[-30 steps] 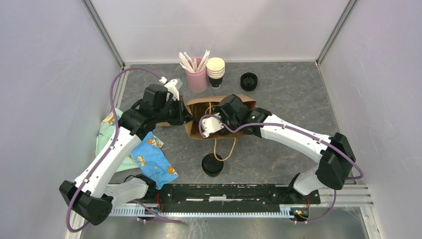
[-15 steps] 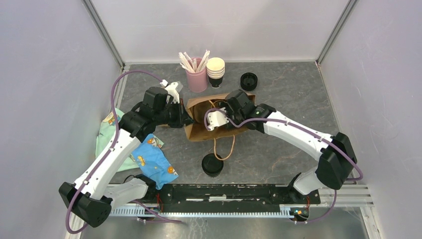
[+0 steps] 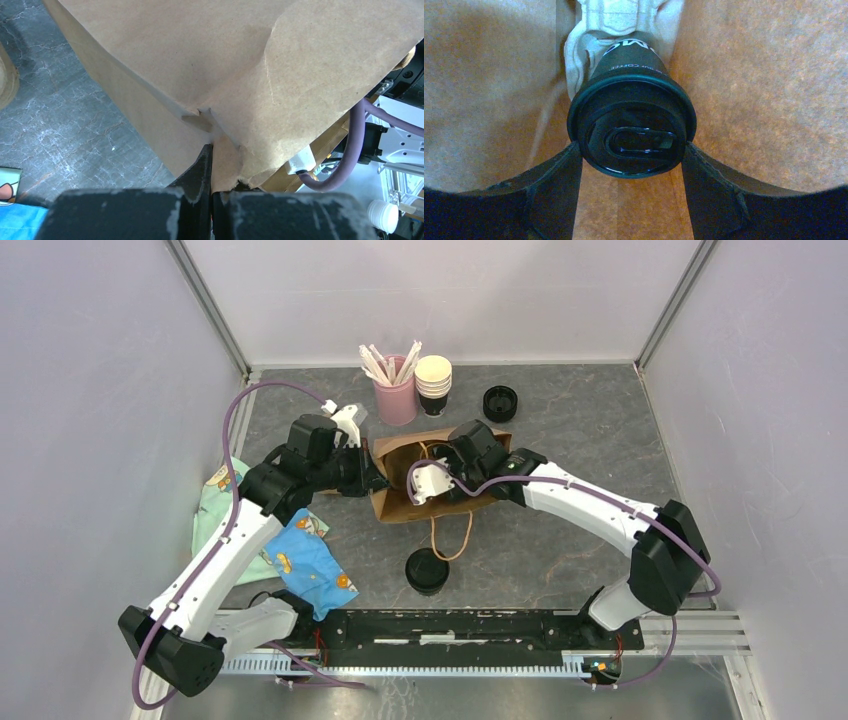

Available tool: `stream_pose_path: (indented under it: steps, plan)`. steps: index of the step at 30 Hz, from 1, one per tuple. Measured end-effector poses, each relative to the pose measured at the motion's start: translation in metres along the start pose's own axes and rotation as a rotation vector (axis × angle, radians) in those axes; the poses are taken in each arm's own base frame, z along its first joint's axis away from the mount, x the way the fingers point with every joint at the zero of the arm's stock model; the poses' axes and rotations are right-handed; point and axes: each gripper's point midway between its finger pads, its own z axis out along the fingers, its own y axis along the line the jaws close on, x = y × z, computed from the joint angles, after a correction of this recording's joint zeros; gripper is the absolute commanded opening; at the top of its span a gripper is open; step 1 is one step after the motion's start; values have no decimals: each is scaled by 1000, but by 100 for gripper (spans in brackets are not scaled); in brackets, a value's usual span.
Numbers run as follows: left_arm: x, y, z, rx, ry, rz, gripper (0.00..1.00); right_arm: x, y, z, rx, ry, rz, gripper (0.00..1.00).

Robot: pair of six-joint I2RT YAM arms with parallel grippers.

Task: Pack the takeout coffee
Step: Place the coffee cup on the cup tray.

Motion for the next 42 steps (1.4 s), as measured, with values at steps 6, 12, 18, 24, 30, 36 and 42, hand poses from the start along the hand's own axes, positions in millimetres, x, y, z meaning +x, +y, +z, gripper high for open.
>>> stream_pose_path:
  steps: [6, 12, 18, 24, 30, 36, 42]
  plan:
    - [0, 0, 1, 0, 3, -1, 2, -5, 1, 2, -7, -27, 4, 0]
    - [1, -1, 1, 6, 7, -1, 2, -5, 5, 2, -23, -30, 2, 0]
    - [1, -1, 1, 6, 9, -2, 2, -3, 16, 11, -63, -14, 5, 0]
    - [2, -1, 3, 8, 18, -4, 2, -3, 17, 23, -63, -1, 41, 0]
    - [3, 0, 8, 2, 37, -9, 2, -7, 7, 27, -16, -14, 106, 0]
    - [4, 0, 8, 3, 42, -11, 2, -11, -4, 27, 36, -34, 151, 0]
    - [4, 0, 8, 6, 45, -11, 2, -11, -2, 31, 55, -40, 162, 0]
